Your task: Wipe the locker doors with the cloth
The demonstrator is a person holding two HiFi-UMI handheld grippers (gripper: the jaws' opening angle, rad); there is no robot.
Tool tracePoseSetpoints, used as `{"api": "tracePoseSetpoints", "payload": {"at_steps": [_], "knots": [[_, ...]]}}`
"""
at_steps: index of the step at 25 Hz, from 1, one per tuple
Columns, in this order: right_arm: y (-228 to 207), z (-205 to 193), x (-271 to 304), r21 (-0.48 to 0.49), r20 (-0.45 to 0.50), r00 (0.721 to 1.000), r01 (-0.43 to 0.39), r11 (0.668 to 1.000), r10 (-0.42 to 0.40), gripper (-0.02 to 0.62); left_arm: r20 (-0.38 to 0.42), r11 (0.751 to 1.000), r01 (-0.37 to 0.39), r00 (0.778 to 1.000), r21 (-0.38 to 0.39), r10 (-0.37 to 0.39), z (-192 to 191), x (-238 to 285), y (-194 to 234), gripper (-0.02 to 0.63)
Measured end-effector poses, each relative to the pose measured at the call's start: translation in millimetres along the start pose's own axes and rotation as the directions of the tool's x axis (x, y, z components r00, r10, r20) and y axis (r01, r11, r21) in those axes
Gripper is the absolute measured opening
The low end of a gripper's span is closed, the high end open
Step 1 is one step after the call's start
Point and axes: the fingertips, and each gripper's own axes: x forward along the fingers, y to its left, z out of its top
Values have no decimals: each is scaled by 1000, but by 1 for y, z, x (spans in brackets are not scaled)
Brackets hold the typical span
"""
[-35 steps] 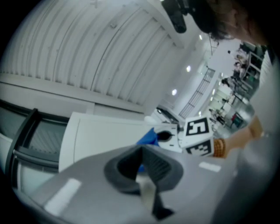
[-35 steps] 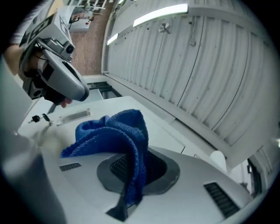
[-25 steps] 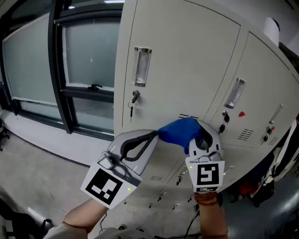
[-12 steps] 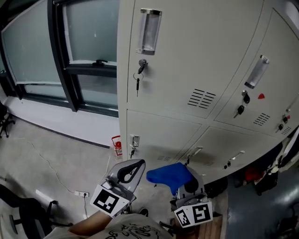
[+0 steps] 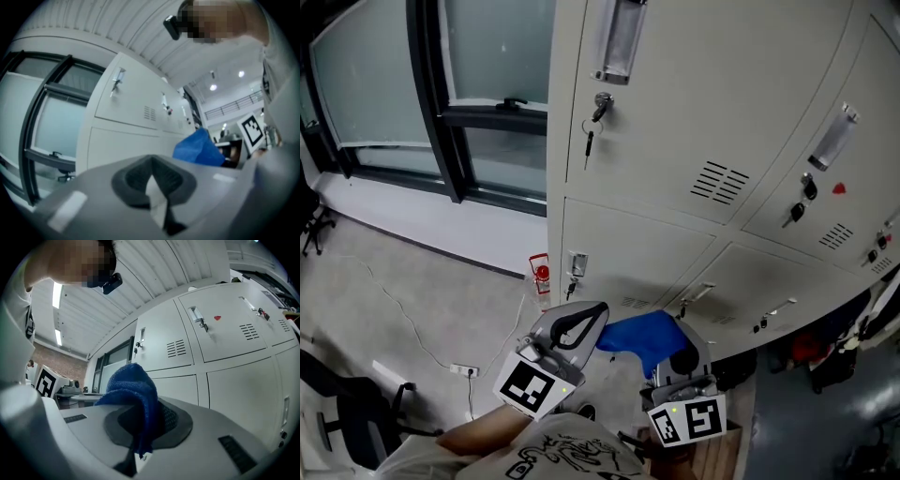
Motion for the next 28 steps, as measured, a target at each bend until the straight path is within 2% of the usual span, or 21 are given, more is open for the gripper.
{"api": "tracePoseSetpoints", "payload": {"at_steps": [6,28], "knots": [[0,2,2,-27,12,1000,22,999,-21,28,-12,1000,0,1000,-6,0,-6,1,1,2],[11,-1,8,-9,3,1000,6,1000,-6,28,-15,999,11,1000,-34,-11,-7,-2,5,3]]}}
